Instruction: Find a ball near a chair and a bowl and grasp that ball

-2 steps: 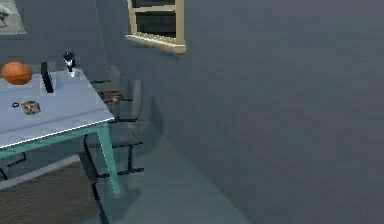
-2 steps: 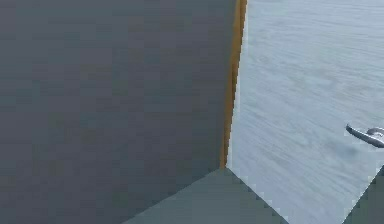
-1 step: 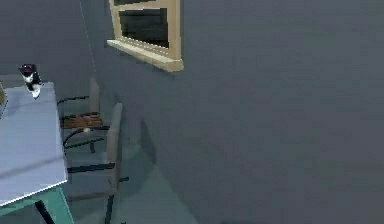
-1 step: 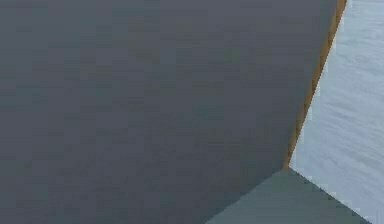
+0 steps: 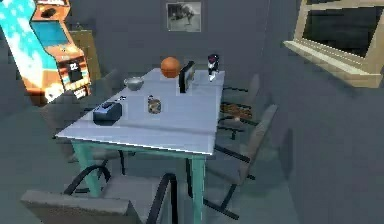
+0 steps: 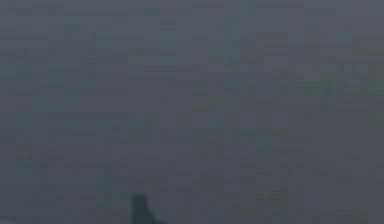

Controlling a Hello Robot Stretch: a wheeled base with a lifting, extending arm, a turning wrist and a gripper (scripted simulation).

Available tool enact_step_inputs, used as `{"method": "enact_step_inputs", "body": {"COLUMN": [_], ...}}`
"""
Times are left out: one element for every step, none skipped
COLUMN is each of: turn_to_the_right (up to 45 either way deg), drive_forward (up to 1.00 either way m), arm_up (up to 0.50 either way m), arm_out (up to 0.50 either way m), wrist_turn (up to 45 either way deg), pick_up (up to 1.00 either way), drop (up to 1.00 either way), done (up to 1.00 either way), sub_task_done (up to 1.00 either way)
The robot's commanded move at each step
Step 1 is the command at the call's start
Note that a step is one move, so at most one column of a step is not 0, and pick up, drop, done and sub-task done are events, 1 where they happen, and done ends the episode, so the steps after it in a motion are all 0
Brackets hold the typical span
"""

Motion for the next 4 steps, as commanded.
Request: {"method": "enact_step_inputs", "body": {"turn_to_the_right": [-45.0,-42.0,0.0,30.0], "drive_forward": [0.0,0.0,0.8,0.0], "arm_up": [0.0,0.0,0.0,0.0], "arm_out": [0.0,0.0,0.0,0.0], "wrist_turn": [0.0,0.0,0.0,0.0], "pick_up": [0.0,0.0,0.0,0.0], "drop": [0.0,0.0,0.0,0.0], "done": [0.0,0.0,0.0,0.0], "sub_task_done": [0.0,0.0,0.0,0.0]}}
